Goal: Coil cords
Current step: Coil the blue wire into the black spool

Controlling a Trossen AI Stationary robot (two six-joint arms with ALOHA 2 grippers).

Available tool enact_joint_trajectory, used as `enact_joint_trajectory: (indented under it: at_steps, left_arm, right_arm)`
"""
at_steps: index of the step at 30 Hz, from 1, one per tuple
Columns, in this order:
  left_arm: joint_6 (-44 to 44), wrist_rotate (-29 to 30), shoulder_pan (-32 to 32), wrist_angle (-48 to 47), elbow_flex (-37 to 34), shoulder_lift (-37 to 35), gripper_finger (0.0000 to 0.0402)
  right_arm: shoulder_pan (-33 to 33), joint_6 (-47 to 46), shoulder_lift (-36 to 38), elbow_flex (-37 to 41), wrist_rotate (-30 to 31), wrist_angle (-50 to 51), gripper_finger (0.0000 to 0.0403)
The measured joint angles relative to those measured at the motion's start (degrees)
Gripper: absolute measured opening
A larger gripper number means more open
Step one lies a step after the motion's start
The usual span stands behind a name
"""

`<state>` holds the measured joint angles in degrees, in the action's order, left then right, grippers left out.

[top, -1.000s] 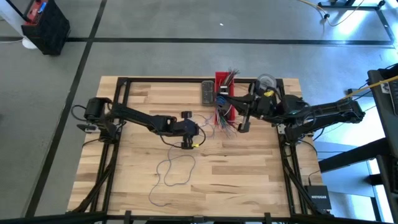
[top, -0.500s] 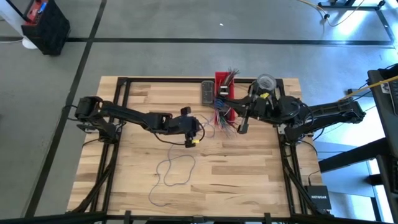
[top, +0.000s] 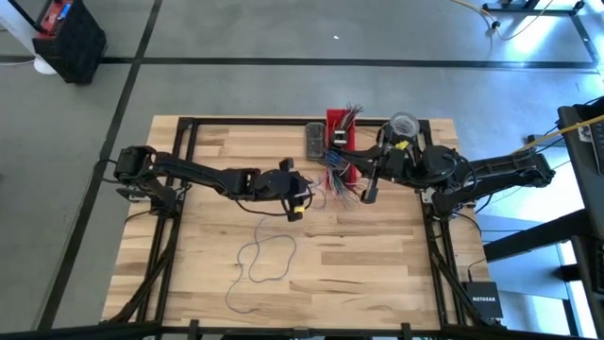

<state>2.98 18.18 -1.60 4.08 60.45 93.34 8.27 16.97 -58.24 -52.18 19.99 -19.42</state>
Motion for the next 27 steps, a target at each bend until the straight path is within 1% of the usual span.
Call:
enact_joint_trajectory:
  at_steps: [4, 6, 8, 12, 13, 14, 17, 21, 27]
  left_arm:
    - [0.50, 0.11, 0.17, 0.63, 0.00, 0.02, 0.0157]
    - [1.09, 0.09, 0.14, 2.07, 0.02, 0.30, 0.0144]
    - [1.81, 0.09, 0.11, 2.47, 0.02, 0.44, 0.0119]
    - [3.45, 0.23, 0.22, 2.12, 0.04, 0.95, 0.0038]
    - [3.85, 0.24, 0.22, 2.13, 0.04, 1.22, 0.0020]
    - [4.20, 0.24, 0.22, 1.69, 0.04, 1.34, 0.0011]
    - [4.59, 0.20, 0.66, -2.63, 0.04, 1.38, 0.0010]
    - [5.03, 0.25, 2.42, -10.84, -0.05, 1.40, 0.0004]
    - [6.32, 0.30, 4.74, -10.44, -1.75, 2.68, 0.0003]
  right_arm:
    - [0.00, 0.00, -0.02, 0.02, 0.00, -0.04, 0.0008]
    - [-0.01, 0.02, -0.02, 0.02, 0.00, -0.04, 0.0008]
    - [-0.02, 0.02, -0.02, 0.04, 0.00, -0.04, 0.0008]
    - [-0.02, 0.02, -0.02, 0.04, 0.02, -0.07, 0.0008]
    - [-0.02, 0.02, -0.02, 0.06, 0.02, -0.07, 0.0008]
    - [-0.02, 0.02, -0.02, 0.06, 0.02, -0.09, 0.0008]
    - [-0.02, 0.04, -0.02, 0.07, 0.02, -0.16, 0.0008]
    - [0.00, 0.71, 0.73, 0.13, 0.00, -1.36, 0.0008]
    - [-0.02, 2.94, 1.64, 0.37, 0.18, -3.35, 0.0008]
